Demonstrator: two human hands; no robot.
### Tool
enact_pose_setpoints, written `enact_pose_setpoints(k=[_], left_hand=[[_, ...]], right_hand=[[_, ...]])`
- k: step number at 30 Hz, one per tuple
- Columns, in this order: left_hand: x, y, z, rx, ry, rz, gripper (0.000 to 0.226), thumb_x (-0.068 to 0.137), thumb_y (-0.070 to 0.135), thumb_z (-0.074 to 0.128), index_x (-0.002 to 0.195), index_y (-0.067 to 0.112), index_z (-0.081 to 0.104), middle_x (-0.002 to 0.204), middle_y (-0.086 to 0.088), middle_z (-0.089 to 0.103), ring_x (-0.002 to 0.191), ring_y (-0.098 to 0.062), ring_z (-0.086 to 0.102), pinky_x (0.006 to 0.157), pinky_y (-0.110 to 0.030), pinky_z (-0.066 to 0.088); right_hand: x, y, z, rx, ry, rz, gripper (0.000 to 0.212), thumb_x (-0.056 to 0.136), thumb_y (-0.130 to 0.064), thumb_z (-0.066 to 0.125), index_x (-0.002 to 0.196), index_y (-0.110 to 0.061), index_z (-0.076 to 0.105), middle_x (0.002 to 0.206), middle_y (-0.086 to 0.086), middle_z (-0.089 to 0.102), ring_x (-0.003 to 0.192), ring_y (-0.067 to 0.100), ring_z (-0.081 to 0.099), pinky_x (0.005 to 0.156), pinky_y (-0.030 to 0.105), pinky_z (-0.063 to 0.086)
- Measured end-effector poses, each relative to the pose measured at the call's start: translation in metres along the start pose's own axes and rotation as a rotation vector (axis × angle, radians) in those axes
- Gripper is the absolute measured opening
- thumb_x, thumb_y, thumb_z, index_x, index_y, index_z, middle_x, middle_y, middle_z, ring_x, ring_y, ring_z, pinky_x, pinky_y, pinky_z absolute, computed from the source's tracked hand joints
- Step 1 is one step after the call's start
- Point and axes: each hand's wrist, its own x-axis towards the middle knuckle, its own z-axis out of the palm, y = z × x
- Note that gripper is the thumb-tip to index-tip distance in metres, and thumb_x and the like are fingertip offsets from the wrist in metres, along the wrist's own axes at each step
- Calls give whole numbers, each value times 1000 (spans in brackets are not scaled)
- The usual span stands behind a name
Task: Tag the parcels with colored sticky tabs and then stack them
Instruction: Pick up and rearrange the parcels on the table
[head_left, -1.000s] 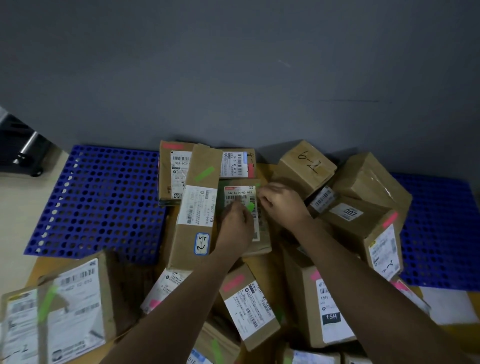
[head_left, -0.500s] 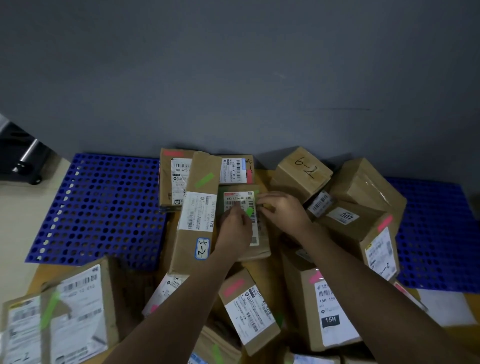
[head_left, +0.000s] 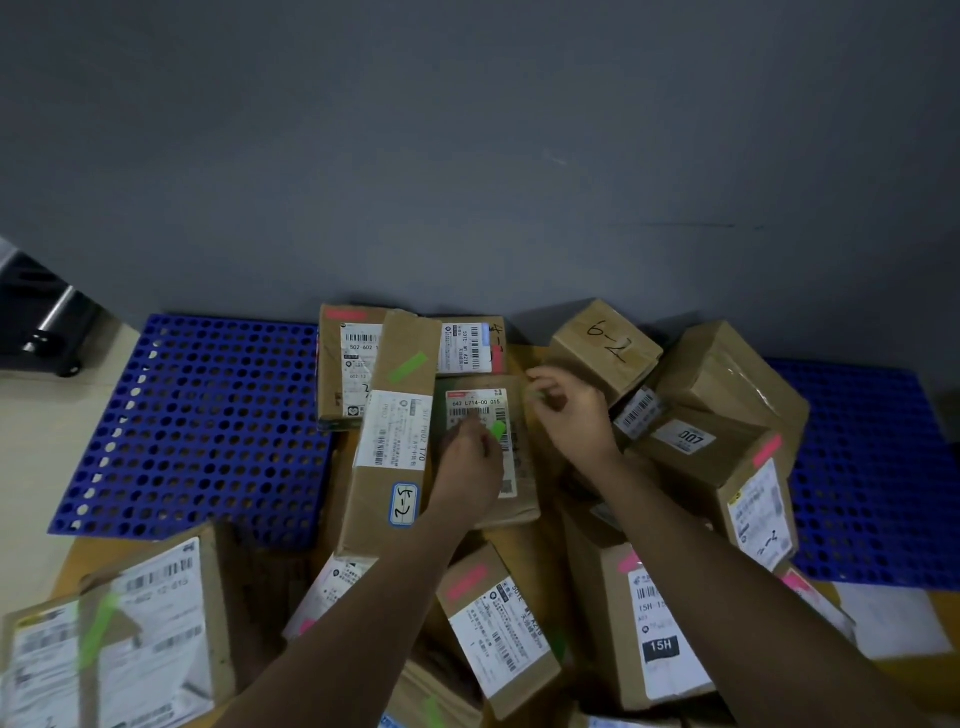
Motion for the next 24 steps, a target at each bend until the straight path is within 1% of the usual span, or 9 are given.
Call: enact_pose_setpoints(k=[2, 3, 5, 7, 9, 14, 17, 21, 24], left_hand=[[0, 0, 0, 4, 1, 2, 36, 100, 15, 40, 135, 9, 41, 109, -9, 60, 96, -20, 63, 78, -32, 56], [0, 0, 0, 5, 2, 8, 36, 100, 15, 40, 135, 8, 41, 109, -9, 60, 96, -19, 63, 79, -34, 56], [0, 1, 0, 8, 1, 15, 37, 100, 14, 40, 136, 8, 40, 112, -9, 59, 97, -18, 61, 81, -33, 55], [-1, 1, -1, 12, 1, 17, 41, 100, 14, 40, 140, 8, 37, 117, -9, 58, 99, -17, 60, 81, -30, 53], [-1, 2, 0, 9, 4, 17, 42, 100, 14, 40, 141, 8, 36, 119, -10, 57, 101, -19, 60, 83, -32, 54], [-1, 1, -1, 3, 4, 14, 38, 99, 14, 41, 137, 10, 39, 116, -9, 59, 100, -20, 62, 78, -30, 55], [-2, 1, -1, 2, 7, 26, 42, 99, 13, 40, 141, 10, 36, 117, -10, 58, 103, -22, 61, 85, -38, 55], [-3, 2, -1, 7, 2, 17, 47, 100, 13, 40, 146, 11, 29, 124, -10, 55, 109, -21, 59, 89, -36, 53], [-4, 2, -1, 4, 2, 16, 48, 100, 12, 40, 146, 12, 29, 127, -10, 52, 111, -22, 57, 91, -38, 52]], right_hand=[[5, -8, -3, 161, 35, 99, 26, 87, -7, 66, 111, -18, 65, 107, -6, 66, 101, 4, 59, 92, 20, 47], [9, -12, -5, 186, -2, 125, 24, 87, -8, 65, 108, -19, 65, 105, -8, 66, 103, 4, 59, 93, 22, 45], [20, -18, -10, 76, -170, 117, 24, 88, -7, 64, 108, -22, 64, 102, -9, 66, 103, 6, 59, 90, 24, 45], [30, -23, -11, -105, -340, 76, 28, 89, -6, 61, 110, -24, 61, 101, -8, 65, 99, 8, 60, 81, 21, 47], [36, -28, -10, -254, -414, 12, 30, 90, -4, 60, 113, -23, 60, 104, -4, 64, 96, 9, 60, 78, 22, 49], [39, -35, -5, -475, -438, -150, 37, 90, -4, 58, 123, -20, 58, 112, 1, 65, 92, 9, 60, 81, 28, 53], [36, -31, -4, -496, -433, -192, 44, 90, -3, 58, 130, -21, 54, 118, 1, 64, 94, 11, 61, 81, 29, 54], [36, -30, -1, -422, -350, -125, 61, 85, -4, 64, 139, -24, 43, 137, 1, 45, 115, 16, 54, 96, 34, 50], [42, -34, -2, -372, -328, -57, 64, 80, -3, 69, 136, -24, 45, 133, -1, 43, 113, 17, 52, 96, 35, 49]])
